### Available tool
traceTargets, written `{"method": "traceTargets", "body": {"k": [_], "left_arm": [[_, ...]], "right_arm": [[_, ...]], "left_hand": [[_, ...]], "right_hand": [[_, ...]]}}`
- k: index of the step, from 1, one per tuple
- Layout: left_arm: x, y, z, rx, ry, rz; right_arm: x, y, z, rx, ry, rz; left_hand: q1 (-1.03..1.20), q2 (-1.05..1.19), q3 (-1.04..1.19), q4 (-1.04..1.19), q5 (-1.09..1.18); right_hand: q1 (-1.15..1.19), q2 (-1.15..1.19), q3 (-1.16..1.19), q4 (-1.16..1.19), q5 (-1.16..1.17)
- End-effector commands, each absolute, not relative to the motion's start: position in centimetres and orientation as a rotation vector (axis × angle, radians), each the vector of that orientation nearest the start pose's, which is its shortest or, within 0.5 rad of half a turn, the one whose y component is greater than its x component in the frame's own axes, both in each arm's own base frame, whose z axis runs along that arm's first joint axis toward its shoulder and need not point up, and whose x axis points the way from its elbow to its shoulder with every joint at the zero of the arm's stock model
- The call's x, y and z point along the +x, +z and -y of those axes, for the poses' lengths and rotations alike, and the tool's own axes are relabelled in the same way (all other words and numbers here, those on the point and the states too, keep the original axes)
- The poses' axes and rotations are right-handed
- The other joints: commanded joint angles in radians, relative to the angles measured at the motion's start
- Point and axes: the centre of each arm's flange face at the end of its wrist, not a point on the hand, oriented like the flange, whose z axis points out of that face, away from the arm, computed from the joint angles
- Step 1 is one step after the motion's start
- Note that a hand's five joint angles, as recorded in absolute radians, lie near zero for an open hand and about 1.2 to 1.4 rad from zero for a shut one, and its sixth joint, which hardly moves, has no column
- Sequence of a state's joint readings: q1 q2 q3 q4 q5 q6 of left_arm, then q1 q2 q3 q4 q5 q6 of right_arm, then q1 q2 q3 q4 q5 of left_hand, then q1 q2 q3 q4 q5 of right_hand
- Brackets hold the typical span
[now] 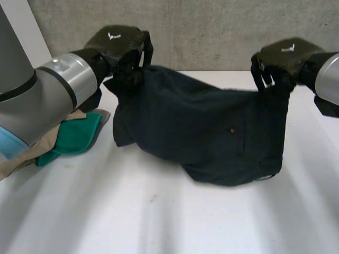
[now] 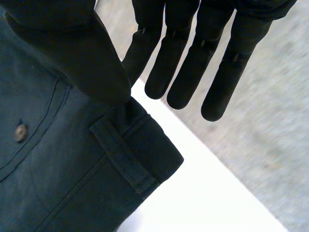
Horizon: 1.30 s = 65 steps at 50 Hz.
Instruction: Fold the laundry.
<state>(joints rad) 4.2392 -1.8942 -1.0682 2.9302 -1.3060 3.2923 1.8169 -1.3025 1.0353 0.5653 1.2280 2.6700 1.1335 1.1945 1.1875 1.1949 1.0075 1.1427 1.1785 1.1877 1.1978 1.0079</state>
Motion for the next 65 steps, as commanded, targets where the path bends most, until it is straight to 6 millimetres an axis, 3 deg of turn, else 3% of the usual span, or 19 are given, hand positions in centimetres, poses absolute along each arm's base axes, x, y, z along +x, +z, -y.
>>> {"method": "traceTargets", "body": {"k": [1, 5, 6, 9, 10, 11, 12, 13, 15, 18, 20, 24, 25, 29, 33, 43, 50, 58, 65], "left_arm": [[-31.2, 27.0, 28.3, 1.133, -2.154, -2.576], [-32.0, 25.6, 31.5, 1.108, -2.196, -2.491], [-32.1, 25.9, 32.3, 1.086, -2.240, -2.441], [-32.6, 29.3, 35.5, 0.972, -2.502, -2.152], [-32.8, 34.1, 37.0, 0.861, -2.772, -1.829], [-32.8, 34.6, 37.0, 0.849, -2.790, -1.803], [-32.7, 38.1, 37.2, 0.750, -2.961, -1.588], [-32.6, 40.1, 36.9, 0.691, -3.051, -1.478], [-32.1, 43.2, 36.0, 0.592, -3.182, -1.373], [-31.9, 44.1, 35.3, 0.562, -3.247, -1.417], [-32.6, 43.7, 34.2, 0.634, -3.279, -1.510], [-34.0, 39.0, 33.0, 0.848, -3.148, -1.792], [-34.0, 36.8, 32.7, 0.921, -3.062, -1.886], [-33.7, 33.1, 31.5, 1.040, -2.926, -1.936], [-32.9, 31.1, 30.9, 1.070, -2.860, -1.887], [-30.1, 32.2, 30.5, 0.985, -2.793, -1.902], [-28.9, 33.5, 29.3, 0.968, -2.741, -1.948], [-28.7, 34.3, 28.1, 0.981, -2.713, -1.986], [-28.7, 34.5, 27.3, 0.985, -2.690, -2.019]], "right_arm": [[24.4, 29.7, 28.0, -1.278, -1.583, -2.215], [25.8, 28.3, 30.6, -1.246, -1.720, -2.161], [26.3, 28.6, 32.3, -1.174, -1.860, -2.105], [27.3, 30.9, 34.5, -0.999, -2.107, -1.951], [27.6, 33.6, 35.7, -0.848, -2.280, -1.810], [27.6, 36.7, 36.2, -0.692, -2.427, -1.658], [27.7, 38.4, 36.3, -0.607, -2.490, -1.565], [27.5, 40.0, 36.2, -0.535, -2.542, -1.486], [27.0, 43.1, 35.0, -0.389, -2.589, -1.362], [26.8, 44.1, 34.0, -0.376, -2.566, -1.342], [27.2, 43.1, 33.4, -0.443, -2.492, -1.404], [28.2, 38.9, 32.7, -0.616, -2.293, -1.568], [28.4, 37.2, 32.6, -0.672, -2.229, -1.616], [28.7, 33.6, 32.4, -0.750, -2.104, -1.721], [28.7, 30.6, 32.6, -0.767, -2.001, -1.840], [30.5, 25.3, 33.2, -0.674, -1.683, -2.069], [33.7, 20.6, 32.5, -0.481, -1.384, -2.167], [38.4, 17.7, 31.3, -0.420, -1.305, -2.069], [42.3, 15.7, 31.1, -0.423, -1.396, -1.948]], "left_hand": [[0.263, 0.202, 0.209, 0.201, 0.214], [0.263, 0.202, 0.209, 0.201, 0.214], [0.263, 0.202, 0.209, 0.201, 0.214], [0.263, 0.202, 0.209, 0.201, 0.214], [0.263, 0.202, 0.209, 0.201, 0.214], [0.263, 0.202, 0.209, 0.201, 0.214], [0.263, 0.202, 0.209, 0.201, 0.214], [0.263, 0.202, 0.209, 0.201, 0.214], [0.263, 0.202, 0.209, 0.201, 0.214], [0.263, 0.202, 0.209, 0.201, 0.214], [0.263, 0.202, 0.209, 0.201, 0.214], [0.263, 0.202, 0.209, 0.201, 0.214], [0.263, 0.202, 0.209, 0.201, 0.214], [0.263, 0.202, 0.209, 0.201, 0.214], [0.263, 0.202, 0.209, 0.201, 0.214], [0.263, 0.202, 0.209, 0.201, 0.214], [0.263, 0.202, 0.209, 0.201, 0.214], [0.263, 0.202, 0.209, 0.201, 0.214], [0.263, 0.202, 0.209, 0.201, 0.214]], "right_hand": [[0.254, 0.218, 0.209, 0.198, 0.214], [0.254, 0.218, 0.209, 0.198, 0.214], [0.254, 0.218, 0.209, 0.198, 0.214], [0.254, 0.218, 0.209, 0.198, 0.214], [0.254, 0.218, 0.209, 0.198, 0.214], [0.254, 0.218, 0.209, 0.198, 0.214], [0.254, 0.218, 0.209, 0.198, 0.214], [0.254, 0.218, 0.209, 0.198, 0.214], [0.254, 0.218, 0.209, 0.198, 0.214], [0.254, 0.218, 0.209, 0.198, 0.214], [0.254, 0.218, 0.209, 0.198, 0.214], [0.254, 0.218, 0.209, 0.198, 0.214], [0.247, 0.212, 0.202, 0.192, 0.208], [-0.336, -0.372, -0.381, -0.391, -0.376], [-0.424, -0.460, -0.469, -0.480, -0.464], [-0.631, -0.666, -0.675, -0.686, -0.670], [-0.622, -0.658, -0.667, -0.677, -0.661], [-0.616, -0.652, -0.661, -0.671, -0.656], [-0.604, -0.640, -0.649, -0.659, -0.644]]}}
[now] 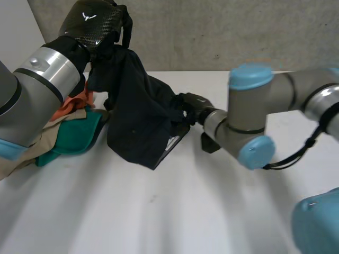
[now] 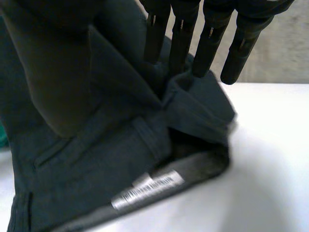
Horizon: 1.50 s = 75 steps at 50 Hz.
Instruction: Fold the laundry.
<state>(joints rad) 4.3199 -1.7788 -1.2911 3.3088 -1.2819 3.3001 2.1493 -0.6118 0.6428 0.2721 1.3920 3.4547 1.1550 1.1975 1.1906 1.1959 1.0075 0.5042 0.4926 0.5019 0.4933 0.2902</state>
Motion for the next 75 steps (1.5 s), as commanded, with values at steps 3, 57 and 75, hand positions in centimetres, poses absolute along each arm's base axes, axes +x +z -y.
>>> {"method": "traceTargets", "body": {"k": [3, 57, 75], "left_arm": [[-28.6, 34.5, 27.2, 0.974, -2.682, -2.025], [-32.8, 43.7, 35.3, 0.726, -3.008, -1.094], [-31.8, 27.6, 30.8, 1.149, -2.620, -1.791]], "right_arm": [[42.9, 14.7, 31.2, -0.417, -1.417, -1.946], [32.7, 42.5, 35.3, -0.617, -2.892, -1.131], [30.3, 27.2, 31.6, -1.165, -2.195, -1.947]], "left_hand": [[0.241, 0.199, 0.206, 0.200, 0.214], [0.241, 0.199, 0.206, 0.200, 0.214], [0.241, 0.199, 0.206, 0.200, 0.214]], "right_hand": [[0.087, 0.099, 0.089, 0.098, 0.126], [0.892, 0.904, 0.894, 0.903, 0.932], [0.892, 0.904, 0.894, 0.903, 0.932]]}}
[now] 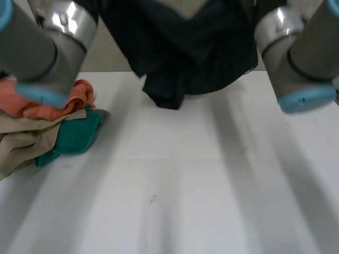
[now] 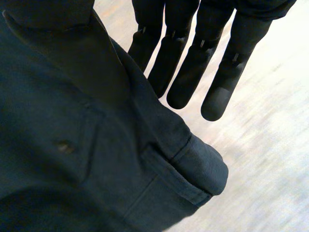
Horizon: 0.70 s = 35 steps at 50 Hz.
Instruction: Fold the laundry.
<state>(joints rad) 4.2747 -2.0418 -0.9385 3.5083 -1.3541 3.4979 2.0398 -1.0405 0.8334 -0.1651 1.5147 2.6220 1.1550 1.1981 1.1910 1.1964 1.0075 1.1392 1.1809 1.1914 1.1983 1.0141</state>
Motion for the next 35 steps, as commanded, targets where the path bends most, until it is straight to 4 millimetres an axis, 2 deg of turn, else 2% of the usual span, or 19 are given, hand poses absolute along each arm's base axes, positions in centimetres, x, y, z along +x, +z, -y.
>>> {"method": "traceTargets", "body": {"k": [1, 4, 5, 9, 12, 17, 19, 20, 21, 28, 35], "left_arm": [[-31.6, 25.1, 29.8, 1.194, -2.554, -1.881], [-31.3, 21.7, 28.3, 1.250, -2.456, -1.997], [-31.1, 20.0, 27.3, 1.283, -2.403, -2.053], [-30.6, 17.5, 25.2, 1.334, -2.291, -2.152], [-30.2, 16.8, 24.2, 1.358, -2.221, -2.203], [-29.9, 16.8, 21.6, 1.427, -2.076, -2.295], [-30.0, 17.0, 21.1, 1.453, -2.054, -2.301], [-29.9, 16.9, 20.7, 1.475, -2.020, -2.306], [-29.9, 16.8, 20.6, 1.488, -2.006, -2.303], [-29.5, 15.8, 21.7, 1.473, -1.935, -2.266], [-28.6, 15.5, 21.2, 1.390, -1.861, -2.321]], "right_arm": [[29.6, 24.8, 30.8, -1.226, -2.082, -2.031], [28.7, 21.5, 29.6, -1.310, -1.939, -2.118], [28.1, 19.7, 28.8, -1.358, -1.863, -2.156], [26.7, 16.8, 27.4, -1.439, -1.728, -2.230], [26.1, 15.9, 26.6, -1.457, -1.667, -2.265], [25.1, 16.4, 25.2, -1.443, -1.603, -2.303], [24.7, 16.6, 25.1, -1.419, -1.597, -2.315], [24.3, 16.8, 25.3, -1.368, -1.605, -2.325], [24.2, 16.8, 25.5, -1.339, -1.612, -2.322], [22.9, 18.1, 26.8, -1.108, -1.658, -2.303], [21.6, 19.1, 27.5, -1.073, -1.672, -2.290]], "left_hand": [[0.241, 0.198, 0.205, 0.200, 0.214], [0.241, 0.198, 0.205, 0.200, 0.214], [0.241, 0.198, 0.205, 0.200, 0.214], [0.241, 0.198, 0.205, 0.200, 0.214], [0.241, 0.198, 0.205, 0.200, 0.214], [0.241, 0.198, 0.205, 0.200, 0.214], [0.241, 0.198, 0.205, 0.200, 0.214], [0.198, 0.155, 0.162, 0.157, 0.171], [0.102, 0.059, 0.066, 0.060, 0.075], [-0.460, -0.503, -0.496, -0.501, -0.487], [-0.478, -0.521, -0.514, -0.519, -0.505]], "right_hand": [[0.257, 0.215, 0.205, 0.198, 0.208], [0.257, 0.215, 0.205, 0.198, 0.208], [0.257, 0.215, 0.205, 0.198, 0.208], [0.257, 0.215, 0.205, 0.198, 0.208], [0.257, 0.215, 0.205, 0.198, 0.208], [0.204, 0.163, 0.152, 0.145, 0.155], [-0.258, -0.299, -0.310, -0.317, -0.307], [-0.644, -0.685, -0.696, -0.703, -0.693], [-0.685, -0.727, -0.738, -0.744, -0.735], [-0.727, -0.769, -0.779, -0.786, -0.776], [-0.695, -0.736, -0.747, -0.754, -0.744]]}}
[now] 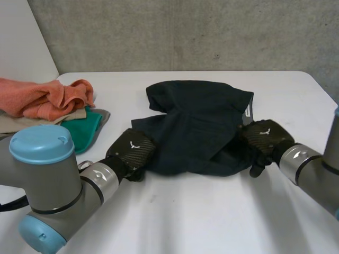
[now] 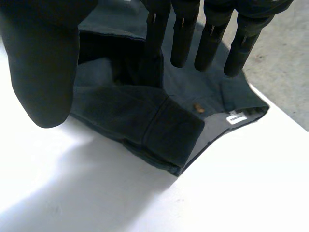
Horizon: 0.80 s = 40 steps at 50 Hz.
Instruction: Fold the laundry.
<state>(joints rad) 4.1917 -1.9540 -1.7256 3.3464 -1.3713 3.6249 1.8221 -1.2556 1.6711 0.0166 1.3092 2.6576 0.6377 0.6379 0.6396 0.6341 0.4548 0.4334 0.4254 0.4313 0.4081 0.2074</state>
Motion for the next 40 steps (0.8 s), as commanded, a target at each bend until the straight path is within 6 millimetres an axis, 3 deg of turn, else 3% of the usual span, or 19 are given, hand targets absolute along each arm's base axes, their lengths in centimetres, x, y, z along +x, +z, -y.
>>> {"method": "traceTargets", "body": {"k": [1, 7, 12, 15, 18, 21, 27, 34, 40], "left_arm": [[-28.4, 15.6, 21.0, 1.369, -1.860, -2.332], [-27.9, 16.0, 20.7, 1.299, -1.870, -2.381], [-28.0, 15.2, 21.1, 1.270, -1.845, -2.438], [-28.3, 14.9, 21.5, 1.268, -1.838, -2.457], [-28.6, 14.4, 21.8, 1.278, -1.811, -2.474], [-28.8, 14.1, 21.8, 1.290, -1.765, -2.499], [-29.0, 14.1, 22.0, 1.297, -1.750, -2.500], [-29.5, 14.0, 23.4, 1.257, -1.807, -2.455], [-29.8, 13.0, 24.4, 1.271, -1.757, -2.441]], "right_arm": [[21.3, 19.0, 27.6, -1.086, -1.666, -2.292], [20.9, 18.9, 27.7, -1.180, -1.660, -2.263], [21.3, 18.8, 26.9, -1.276, -1.634, -2.175], [21.3, 19.2, 26.6, -1.270, -1.632, -2.152], [21.2, 19.9, 26.3, -1.238, -1.630, -2.153], [20.9, 20.1, 26.4, -1.211, -1.639, -2.177], [19.7, 19.5, 27.3, -1.152, -1.641, -2.252], [19.6, 17.0, 28.2, -1.155, -1.614, -2.273], [19.9, 14.8, 29.5, -1.154, -1.648, -2.247]], "left_hand": [[0.022, 0.022, 0.020, 0.026, 0.031], [-0.002, -0.002, -0.003, 0.002, 0.007], [-0.010, -0.011, -0.012, -0.007, -0.002], [-0.010, -0.011, -0.012, -0.007, -0.002], [-0.007, -0.008, -0.009, -0.004, 0.001], [-0.004, -0.005, -0.006, -0.001, 0.004], [-0.004, -0.005, -0.006, -0.001, 0.004], [0.007, 0.007, 0.005, 0.011, 0.016], [0.045, 0.045, 0.044, 0.049, 0.054]], "right_hand": [[0.049, 0.057, 0.051, 0.074, 0.100], [0.246, 0.254, 0.248, 0.271, 0.297], [0.586, 0.594, 0.588, 0.611, 0.637], [0.645, 0.653, 0.648, 0.671, 0.697], [0.561, 0.569, 0.563, 0.586, 0.612], [0.212, 0.220, 0.214, 0.237, 0.263], [-0.012, -0.004, -0.010, 0.013, 0.039], [-0.018, -0.010, -0.016, 0.007, 0.033], [0.043, 0.052, 0.046, 0.069, 0.095]]}}
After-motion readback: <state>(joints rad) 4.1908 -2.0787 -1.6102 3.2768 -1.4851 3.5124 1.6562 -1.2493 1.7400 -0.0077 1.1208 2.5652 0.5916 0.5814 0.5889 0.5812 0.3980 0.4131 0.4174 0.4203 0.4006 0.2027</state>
